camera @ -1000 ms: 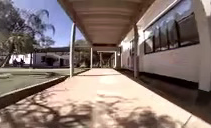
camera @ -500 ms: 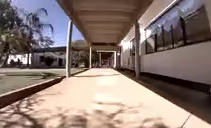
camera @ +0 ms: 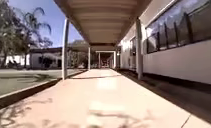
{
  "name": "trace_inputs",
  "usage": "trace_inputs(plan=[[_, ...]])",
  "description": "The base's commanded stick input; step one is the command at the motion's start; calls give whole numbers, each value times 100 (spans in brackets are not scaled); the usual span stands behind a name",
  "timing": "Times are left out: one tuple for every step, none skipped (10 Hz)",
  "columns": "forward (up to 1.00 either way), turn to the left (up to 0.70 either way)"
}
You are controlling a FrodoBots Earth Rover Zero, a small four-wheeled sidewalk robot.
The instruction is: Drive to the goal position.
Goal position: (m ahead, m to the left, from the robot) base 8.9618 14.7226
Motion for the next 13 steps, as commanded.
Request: trace_inputs(plan=[[70, 0], [70, 0], [70, 0], [70, 0], [70, 0], [70, 0], [70, 0], [70, 0], [70, 0], [70, 0], [70, 0], [70, 0], [70, 0]])
